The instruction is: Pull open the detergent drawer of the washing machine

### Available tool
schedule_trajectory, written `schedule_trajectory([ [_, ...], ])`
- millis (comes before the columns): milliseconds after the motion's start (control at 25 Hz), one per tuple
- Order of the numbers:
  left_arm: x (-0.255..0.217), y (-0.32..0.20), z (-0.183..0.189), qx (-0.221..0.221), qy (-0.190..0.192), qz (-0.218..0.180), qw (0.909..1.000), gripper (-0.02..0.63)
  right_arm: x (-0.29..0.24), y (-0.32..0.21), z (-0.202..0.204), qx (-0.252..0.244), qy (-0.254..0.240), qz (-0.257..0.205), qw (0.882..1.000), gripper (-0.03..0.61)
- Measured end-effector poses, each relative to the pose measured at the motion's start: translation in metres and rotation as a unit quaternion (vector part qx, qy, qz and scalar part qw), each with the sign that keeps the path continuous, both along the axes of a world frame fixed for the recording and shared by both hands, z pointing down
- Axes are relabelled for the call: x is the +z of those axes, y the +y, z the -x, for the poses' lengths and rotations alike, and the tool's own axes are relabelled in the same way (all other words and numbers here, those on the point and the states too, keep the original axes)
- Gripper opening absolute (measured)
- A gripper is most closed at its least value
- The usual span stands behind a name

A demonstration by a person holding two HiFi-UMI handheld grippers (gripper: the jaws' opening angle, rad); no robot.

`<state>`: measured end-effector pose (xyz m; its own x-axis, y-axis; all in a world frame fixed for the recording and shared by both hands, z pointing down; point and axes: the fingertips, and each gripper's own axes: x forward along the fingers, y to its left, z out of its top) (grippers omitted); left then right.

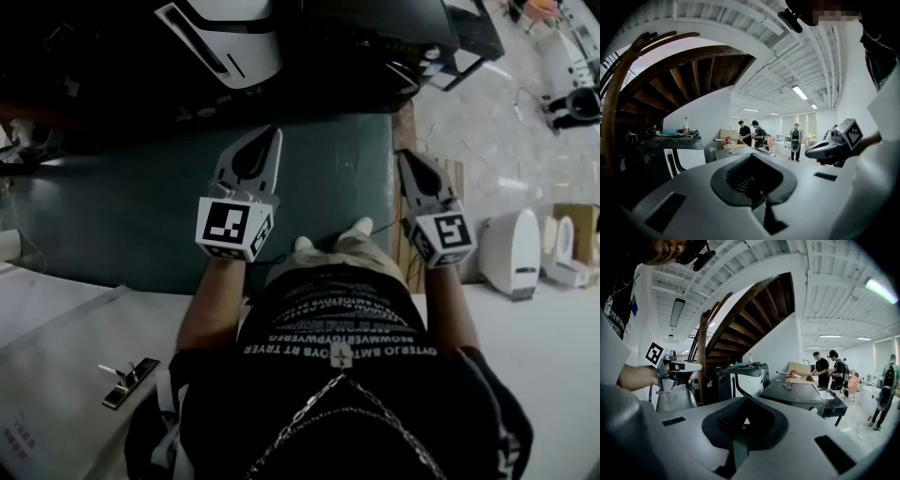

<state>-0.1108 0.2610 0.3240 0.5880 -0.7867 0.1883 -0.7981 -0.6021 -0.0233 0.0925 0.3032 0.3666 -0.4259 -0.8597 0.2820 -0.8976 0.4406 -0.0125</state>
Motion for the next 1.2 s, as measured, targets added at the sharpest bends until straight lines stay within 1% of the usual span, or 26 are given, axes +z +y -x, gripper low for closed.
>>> schedule_trajectory([
  [240,-0.005,0.002,0.009,-0.001,-0.004,-0.013,0.9999,0.003,-0.007,-0.002,0.003,0.009,0.017,-0.024,1.000,0.002],
  [320,-0.010,0.003,0.013,-0.001,-0.004,-0.024,0.9997,0.003,-0.017,-0.001,0.013,0.004,0.017,-0.042,0.999,0.002],
  [440,-0.016,0.004,0.020,-0.002,0.001,-0.036,0.9993,0.003,-0.036,0.002,0.031,0.001,0.003,-0.072,0.997,0.002],
  [560,-0.020,0.002,0.024,-0.001,0.001,-0.053,0.9986,0.003,-0.048,0.003,0.042,0.001,0.005,-0.097,0.995,0.002],
  [720,-0.019,0.002,0.034,-0.007,-0.006,-0.070,0.9975,0.003,-0.054,0.000,0.052,0.002,0.011,-0.114,0.993,0.002],
  [800,-0.021,-0.001,0.038,-0.012,-0.001,-0.075,0.9971,0.003,-0.053,-0.007,0.048,0.003,0.021,-0.117,0.993,0.002],
  [960,-0.024,-0.014,0.038,-0.021,0.005,-0.090,0.9957,0.003,-0.054,-0.028,0.034,0.016,0.022,-0.123,0.992,0.002],
  [1080,-0.028,-0.026,0.032,-0.023,0.015,-0.097,0.9949,0.004,-0.057,-0.045,0.023,0.023,0.015,-0.131,0.991,0.002],
  [1200,-0.025,-0.046,0.019,-0.021,0.010,-0.092,0.9955,0.003,-0.051,-0.064,0.012,0.025,0.011,-0.126,0.992,0.002],
])
